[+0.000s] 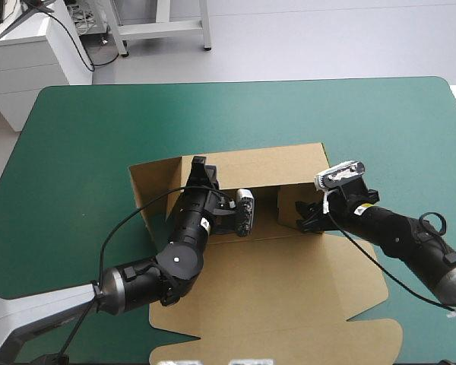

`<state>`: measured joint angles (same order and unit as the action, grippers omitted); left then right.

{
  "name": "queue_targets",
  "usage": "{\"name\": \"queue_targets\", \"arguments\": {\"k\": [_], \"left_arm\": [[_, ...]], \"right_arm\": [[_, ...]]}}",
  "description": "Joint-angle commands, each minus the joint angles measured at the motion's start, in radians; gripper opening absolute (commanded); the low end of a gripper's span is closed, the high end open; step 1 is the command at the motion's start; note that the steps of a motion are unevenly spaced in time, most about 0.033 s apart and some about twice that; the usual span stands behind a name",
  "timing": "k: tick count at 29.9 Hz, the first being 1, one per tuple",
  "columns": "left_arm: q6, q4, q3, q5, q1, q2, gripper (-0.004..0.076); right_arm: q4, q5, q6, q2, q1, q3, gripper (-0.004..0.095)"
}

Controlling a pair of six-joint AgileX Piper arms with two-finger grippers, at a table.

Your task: Fold the box

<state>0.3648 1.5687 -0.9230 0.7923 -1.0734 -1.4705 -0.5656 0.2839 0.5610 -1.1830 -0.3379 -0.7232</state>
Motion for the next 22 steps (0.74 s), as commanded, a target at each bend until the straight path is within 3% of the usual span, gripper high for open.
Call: {"name": "queue_targets", "arguments": {"k": [1, 5, 18, 20, 22], "left_arm": [[0.011, 0.004, -0.015, -0.080, -0.014, 0.019, -0.0008], [0.011, 0.009, -0.015, -0.080, -0.014, 0.019, -0.0008], [0.011, 0.094, -0.015, -0.094, -0.014, 0.019, 0.0004], [0.011, 0.094, -0.015, -0.108, -0.014, 0.019, 0.0056], [0.011, 0.094, -0.015, -0.120, -0.014, 0.019, 0.0164]], "right_arm": [[-0.014, -0.099, -0.014, 0.021, -0.018, 0.012, 0.0383], [-0.014, -0.152, 0.013, 0.021, -0.018, 0.017, 0.0006], [-0.028, -0.212, 0.028, 0.021, -0.018, 0.017, -0.0013], [-0.028, -0.214, 0.028, 0.021, -0.018, 0.017, -0.0013], [-0.028, -0.225, 0.033, 0.021, -0.018, 0.017, -0.0013]]}}
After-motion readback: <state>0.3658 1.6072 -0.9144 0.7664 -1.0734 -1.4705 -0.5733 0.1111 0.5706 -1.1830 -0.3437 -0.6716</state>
